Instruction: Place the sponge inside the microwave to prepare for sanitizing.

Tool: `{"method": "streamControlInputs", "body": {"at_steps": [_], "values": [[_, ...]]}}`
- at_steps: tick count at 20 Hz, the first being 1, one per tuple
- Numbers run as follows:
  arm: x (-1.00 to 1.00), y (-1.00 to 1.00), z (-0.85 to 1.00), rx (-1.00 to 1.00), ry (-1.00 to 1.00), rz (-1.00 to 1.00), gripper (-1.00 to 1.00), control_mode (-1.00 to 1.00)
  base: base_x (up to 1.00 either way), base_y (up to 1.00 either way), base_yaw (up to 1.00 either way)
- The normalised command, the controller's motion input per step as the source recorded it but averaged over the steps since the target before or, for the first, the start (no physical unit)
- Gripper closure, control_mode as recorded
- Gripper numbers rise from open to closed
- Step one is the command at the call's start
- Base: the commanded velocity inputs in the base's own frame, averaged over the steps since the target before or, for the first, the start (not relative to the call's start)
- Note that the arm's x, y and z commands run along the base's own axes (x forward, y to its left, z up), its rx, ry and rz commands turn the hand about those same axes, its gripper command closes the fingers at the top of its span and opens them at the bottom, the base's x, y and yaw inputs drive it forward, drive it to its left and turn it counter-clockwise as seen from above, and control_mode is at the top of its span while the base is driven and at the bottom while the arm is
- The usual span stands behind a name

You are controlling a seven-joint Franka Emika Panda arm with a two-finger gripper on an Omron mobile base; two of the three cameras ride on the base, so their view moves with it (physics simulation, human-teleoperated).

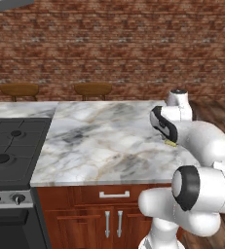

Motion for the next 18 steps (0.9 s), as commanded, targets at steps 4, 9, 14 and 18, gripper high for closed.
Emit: {"method": "streamControlInputs", "body": {"at_steps": [4,9,14,18], "values": [[-0.85,0.0,0.69,0.0,0.0,0.06,1.0,-1.0,0.0,0.0,0.0],[-0.94,0.02,0.58,0.0,-0.01,0.05,1.0,-1.0,0.0,0.0,0.0],[-0.75,0.02,0.61,0.0,-0.09,0.01,1.0,-1.0,0.0,0.0,0.0],[-0.38,0.0,0.2,0.0,-0.08,0.0,1.0,-1.0,0.0,0.0,0.0]]}}
